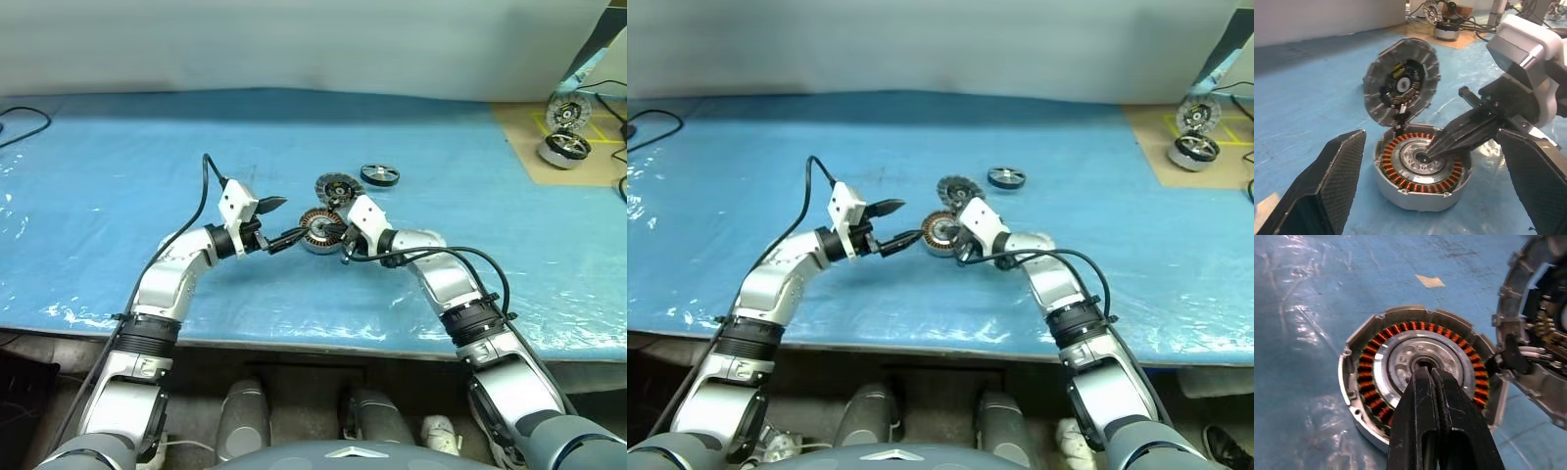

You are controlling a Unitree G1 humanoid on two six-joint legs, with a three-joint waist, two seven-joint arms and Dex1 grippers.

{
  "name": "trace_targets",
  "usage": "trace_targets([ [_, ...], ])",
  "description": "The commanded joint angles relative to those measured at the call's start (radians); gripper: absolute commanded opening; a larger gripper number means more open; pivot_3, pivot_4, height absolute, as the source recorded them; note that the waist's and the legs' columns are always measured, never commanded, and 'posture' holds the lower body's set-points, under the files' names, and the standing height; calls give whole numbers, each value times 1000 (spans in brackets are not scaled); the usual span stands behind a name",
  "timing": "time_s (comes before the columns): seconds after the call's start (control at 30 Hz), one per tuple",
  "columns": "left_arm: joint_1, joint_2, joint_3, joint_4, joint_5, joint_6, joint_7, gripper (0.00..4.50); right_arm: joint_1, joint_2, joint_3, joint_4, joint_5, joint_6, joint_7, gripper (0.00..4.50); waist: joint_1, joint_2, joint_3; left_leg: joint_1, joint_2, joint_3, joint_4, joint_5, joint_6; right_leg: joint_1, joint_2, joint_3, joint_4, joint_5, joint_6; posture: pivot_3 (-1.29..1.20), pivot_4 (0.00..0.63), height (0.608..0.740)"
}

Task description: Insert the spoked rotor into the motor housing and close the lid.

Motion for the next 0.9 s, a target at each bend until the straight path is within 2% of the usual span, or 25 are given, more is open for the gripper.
trace_targets([
  [0.03, -13, 0, 6, -8, 0, -27, -9, 4500, 16, 28, -21, 70, 14, 68, -8, 42, -1, 0, 0, 1, 0, 0, 0, 0, 0, 1, 0, 0, 0, 0, 0, 0, 150, 740],
  [0.2, 9, 21, 23, -49, -12, -11, -2, 4500, 4, 47, -94, -3, 115, 121, 56, 42, -1, 0, 0, -5, 0, 1, -2, 0, 0, -6, 1, 1, -1, 0, 0, 0, 150, 740],
  [0.43, 89, 34, 33, -161, -13, 20, 49, 4500, -1, 49, -102, -122, 188, 179, 136, 42, 1, 0, 0, -20, 1, 0, -2, 0, -1, -18, 1, -4, 0, 3, 3, 0, 150, 740],
  [0.67, 163, 34, 46, -281, -12, 49, 135, 4500, -22, 5, -84, -118, 196, 198, 233, 42, 1, 0, 0, -25, 1, 0, 0, 0, -1, -20, 1, -6, 0, 3, 3, 0, 150, 740],
  [0.9, 278, 43, 75, -396, -26, 82, 206, 4500, -50, 24, -88, -47, 182, 182, 234, 42, -3, 0, 0, -24, 1, 0, 1, 0, -1, -20, 1, -5, 1, 3, 3, 0, 150, 740],
])
